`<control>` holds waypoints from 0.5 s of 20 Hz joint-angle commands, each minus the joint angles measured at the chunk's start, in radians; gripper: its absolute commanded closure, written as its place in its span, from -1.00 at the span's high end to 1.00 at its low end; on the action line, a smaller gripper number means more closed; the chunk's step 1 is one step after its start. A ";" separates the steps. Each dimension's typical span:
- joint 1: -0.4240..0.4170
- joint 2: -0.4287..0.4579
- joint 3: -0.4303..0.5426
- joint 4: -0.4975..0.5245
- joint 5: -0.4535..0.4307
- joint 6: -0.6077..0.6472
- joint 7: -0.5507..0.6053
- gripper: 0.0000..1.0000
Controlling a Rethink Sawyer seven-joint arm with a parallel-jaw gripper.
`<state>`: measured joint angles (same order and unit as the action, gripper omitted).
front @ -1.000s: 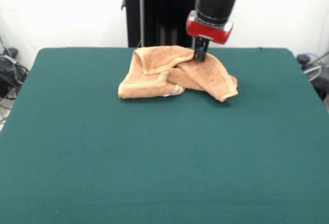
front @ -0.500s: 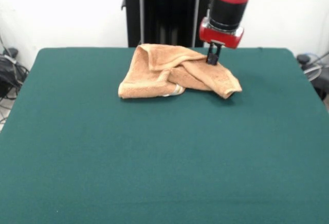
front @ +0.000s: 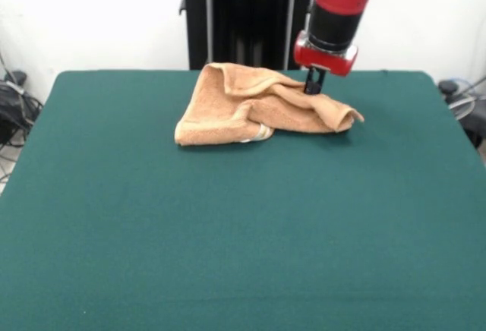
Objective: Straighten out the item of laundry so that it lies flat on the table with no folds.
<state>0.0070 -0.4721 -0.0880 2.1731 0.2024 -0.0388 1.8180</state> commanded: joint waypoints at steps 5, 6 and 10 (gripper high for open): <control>-0.040 0.072 0.145 -0.043 0.059 -0.038 0.260 -1.00; -0.034 0.065 0.147 -0.021 0.067 -0.036 0.275 -1.00; -0.034 0.056 0.181 0.080 0.089 -0.069 0.355 -1.00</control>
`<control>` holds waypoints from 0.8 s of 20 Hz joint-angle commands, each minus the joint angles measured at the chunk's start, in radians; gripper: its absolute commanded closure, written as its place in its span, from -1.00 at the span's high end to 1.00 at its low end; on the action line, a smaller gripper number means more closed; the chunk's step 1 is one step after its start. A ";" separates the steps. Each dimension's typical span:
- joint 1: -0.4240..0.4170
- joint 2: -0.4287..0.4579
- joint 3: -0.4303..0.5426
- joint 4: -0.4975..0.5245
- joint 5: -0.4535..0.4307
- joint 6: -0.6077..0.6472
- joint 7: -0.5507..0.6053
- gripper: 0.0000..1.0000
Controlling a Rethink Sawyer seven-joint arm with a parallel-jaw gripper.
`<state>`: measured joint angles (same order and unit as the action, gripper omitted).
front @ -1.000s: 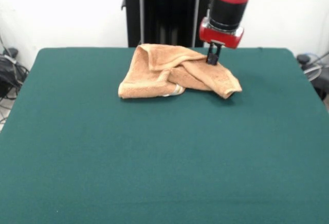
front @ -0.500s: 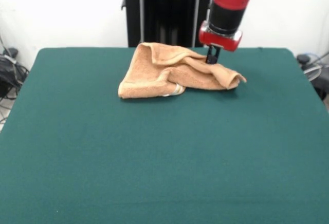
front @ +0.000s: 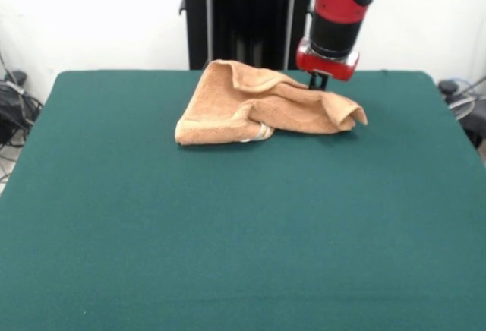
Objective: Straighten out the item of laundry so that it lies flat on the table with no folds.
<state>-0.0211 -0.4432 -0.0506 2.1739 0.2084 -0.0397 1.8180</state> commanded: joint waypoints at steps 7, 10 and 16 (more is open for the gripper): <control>-0.055 0.073 0.256 0.241 0.105 -0.219 0.528 -1.00; -0.043 0.090 0.279 0.294 0.109 -0.287 0.616 -1.00; -0.015 0.137 0.325 0.349 0.092 -0.408 0.784 -1.00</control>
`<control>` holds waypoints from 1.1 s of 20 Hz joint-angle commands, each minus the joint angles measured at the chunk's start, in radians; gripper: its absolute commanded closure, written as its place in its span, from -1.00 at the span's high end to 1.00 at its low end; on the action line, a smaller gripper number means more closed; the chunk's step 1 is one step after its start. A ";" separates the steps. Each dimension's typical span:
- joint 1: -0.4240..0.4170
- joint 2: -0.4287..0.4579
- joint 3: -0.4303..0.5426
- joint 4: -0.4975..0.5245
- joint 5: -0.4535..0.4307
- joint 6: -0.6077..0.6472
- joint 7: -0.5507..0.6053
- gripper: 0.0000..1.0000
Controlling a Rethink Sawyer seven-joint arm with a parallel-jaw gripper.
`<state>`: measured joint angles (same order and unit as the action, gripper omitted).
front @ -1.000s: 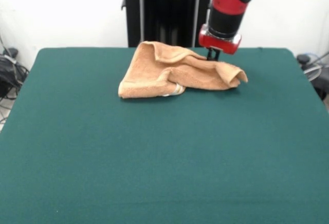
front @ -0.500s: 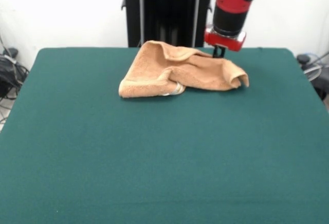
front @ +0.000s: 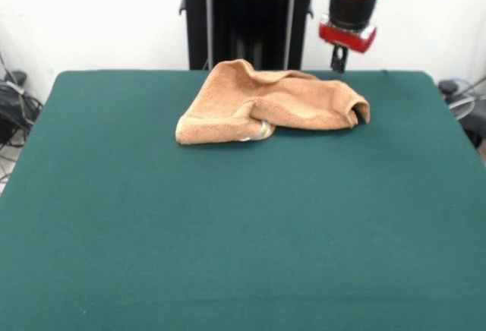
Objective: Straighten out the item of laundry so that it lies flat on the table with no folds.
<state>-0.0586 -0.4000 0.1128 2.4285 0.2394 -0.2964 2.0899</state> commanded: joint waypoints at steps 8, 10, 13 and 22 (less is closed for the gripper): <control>0.055 0.022 0.102 0.102 0.030 -0.085 0.506 -1.00; 0.086 -0.084 0.035 0.091 0.057 0.019 0.431 -1.00; 0.130 -0.193 -0.067 0.051 0.074 0.134 0.318 -1.00; 0.145 -0.381 -0.199 -0.094 -0.070 0.459 0.222 -1.00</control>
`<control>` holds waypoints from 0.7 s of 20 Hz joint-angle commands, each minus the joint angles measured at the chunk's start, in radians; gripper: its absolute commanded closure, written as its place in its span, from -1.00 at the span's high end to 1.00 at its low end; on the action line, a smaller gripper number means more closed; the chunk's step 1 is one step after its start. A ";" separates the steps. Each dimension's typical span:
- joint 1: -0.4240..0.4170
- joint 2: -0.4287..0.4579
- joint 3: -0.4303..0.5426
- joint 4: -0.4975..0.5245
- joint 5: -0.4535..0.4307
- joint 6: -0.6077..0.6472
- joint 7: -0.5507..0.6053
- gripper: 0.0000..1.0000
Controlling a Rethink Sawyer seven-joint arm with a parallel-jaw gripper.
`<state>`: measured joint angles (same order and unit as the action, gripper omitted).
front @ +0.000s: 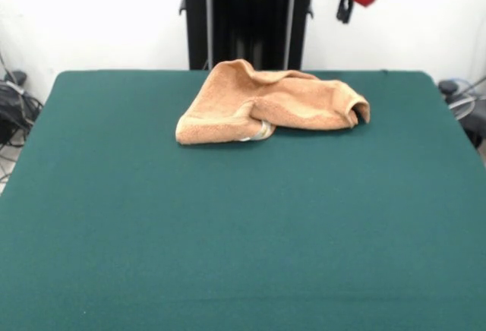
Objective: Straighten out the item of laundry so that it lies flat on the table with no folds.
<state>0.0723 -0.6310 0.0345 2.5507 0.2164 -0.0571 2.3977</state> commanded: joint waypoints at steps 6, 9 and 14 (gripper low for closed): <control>-0.003 -0.165 -0.122 -0.292 -0.174 0.273 -0.081 -1.00; -0.012 -0.157 -0.112 -0.319 -0.232 0.269 -0.064 -1.00; -0.040 -0.139 -0.083 -0.352 -0.313 0.238 -0.055 -1.00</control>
<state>0.0627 -0.7884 -0.0610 2.3624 -0.0102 0.1713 2.3977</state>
